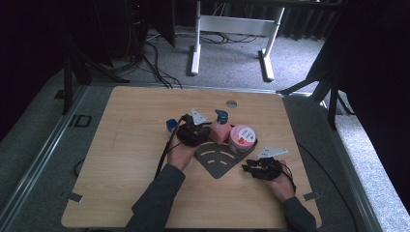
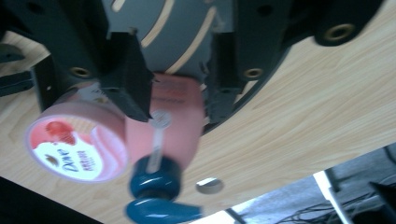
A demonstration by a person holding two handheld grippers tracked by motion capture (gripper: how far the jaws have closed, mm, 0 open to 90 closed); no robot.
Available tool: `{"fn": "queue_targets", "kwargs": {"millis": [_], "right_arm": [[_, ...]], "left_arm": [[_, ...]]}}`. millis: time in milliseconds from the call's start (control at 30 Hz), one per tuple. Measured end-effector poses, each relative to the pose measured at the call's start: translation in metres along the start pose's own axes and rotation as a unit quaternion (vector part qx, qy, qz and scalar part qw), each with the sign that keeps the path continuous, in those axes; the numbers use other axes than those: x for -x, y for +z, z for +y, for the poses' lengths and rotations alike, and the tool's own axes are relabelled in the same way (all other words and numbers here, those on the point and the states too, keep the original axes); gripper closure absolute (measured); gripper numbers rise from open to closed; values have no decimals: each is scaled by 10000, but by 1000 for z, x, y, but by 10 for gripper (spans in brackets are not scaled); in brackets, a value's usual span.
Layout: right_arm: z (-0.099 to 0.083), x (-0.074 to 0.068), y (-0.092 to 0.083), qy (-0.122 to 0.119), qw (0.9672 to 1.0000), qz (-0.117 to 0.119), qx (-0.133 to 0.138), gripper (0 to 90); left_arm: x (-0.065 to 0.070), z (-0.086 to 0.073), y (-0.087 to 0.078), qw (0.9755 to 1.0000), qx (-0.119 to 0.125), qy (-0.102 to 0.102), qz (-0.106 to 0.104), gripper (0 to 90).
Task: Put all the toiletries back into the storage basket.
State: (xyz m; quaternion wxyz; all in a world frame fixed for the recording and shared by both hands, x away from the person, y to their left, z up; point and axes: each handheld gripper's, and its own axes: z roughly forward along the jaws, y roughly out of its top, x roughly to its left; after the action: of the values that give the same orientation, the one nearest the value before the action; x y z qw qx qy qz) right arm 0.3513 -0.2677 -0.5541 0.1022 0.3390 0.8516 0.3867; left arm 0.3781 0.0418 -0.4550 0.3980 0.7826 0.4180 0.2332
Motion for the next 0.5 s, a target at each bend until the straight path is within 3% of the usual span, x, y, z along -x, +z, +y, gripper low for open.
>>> {"fn": "queue_targets", "kwargs": {"millis": [233, 500], "right_arm": [[0, 0, 0, 3, 10000, 2, 1, 649], [0, 0, 0, -8, 10000, -1, 6, 649]], "left_arm": [[-11, -13, -17, 9998, 16, -92, 179, 861], [-25, -32, -34, 9992, -112, -166, 358, 896]]}}
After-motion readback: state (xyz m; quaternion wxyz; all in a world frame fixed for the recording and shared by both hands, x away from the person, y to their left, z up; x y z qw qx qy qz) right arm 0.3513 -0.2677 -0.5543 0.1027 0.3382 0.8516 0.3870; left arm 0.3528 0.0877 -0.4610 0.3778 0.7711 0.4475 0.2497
